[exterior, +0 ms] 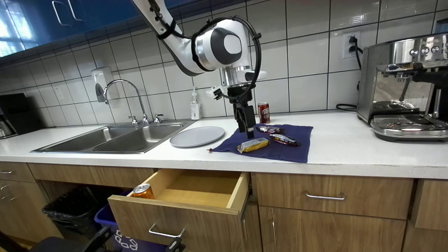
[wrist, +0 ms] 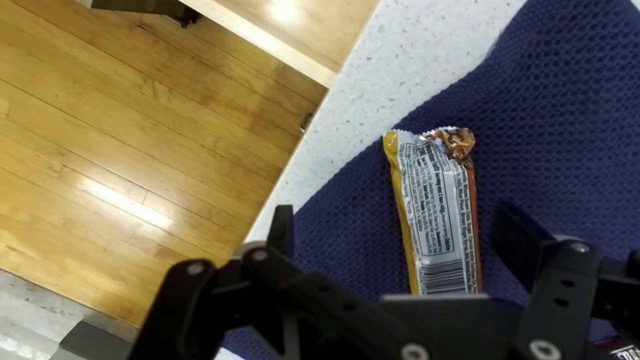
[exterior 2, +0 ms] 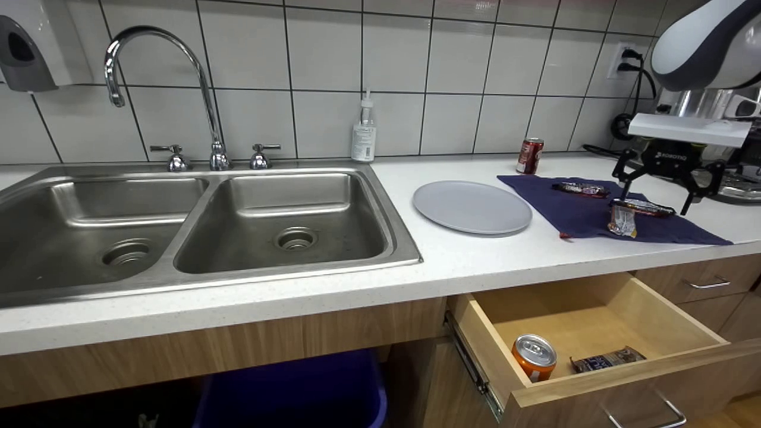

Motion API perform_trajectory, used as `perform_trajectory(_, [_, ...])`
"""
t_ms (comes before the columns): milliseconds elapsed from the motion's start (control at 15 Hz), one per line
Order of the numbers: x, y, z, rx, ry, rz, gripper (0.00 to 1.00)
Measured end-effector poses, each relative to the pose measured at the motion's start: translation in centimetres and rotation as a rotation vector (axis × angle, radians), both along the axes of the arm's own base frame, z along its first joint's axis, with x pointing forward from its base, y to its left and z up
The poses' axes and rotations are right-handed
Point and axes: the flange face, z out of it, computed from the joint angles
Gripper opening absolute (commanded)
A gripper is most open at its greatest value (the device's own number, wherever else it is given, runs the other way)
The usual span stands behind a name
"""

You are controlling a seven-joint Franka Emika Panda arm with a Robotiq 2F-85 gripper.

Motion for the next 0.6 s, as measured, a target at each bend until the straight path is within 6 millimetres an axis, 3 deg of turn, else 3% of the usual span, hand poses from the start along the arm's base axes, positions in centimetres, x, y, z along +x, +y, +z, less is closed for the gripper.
perform_trajectory(600, [1.8, -0.4, -2.1, -0.006, 0.021, 0.004, 1.00])
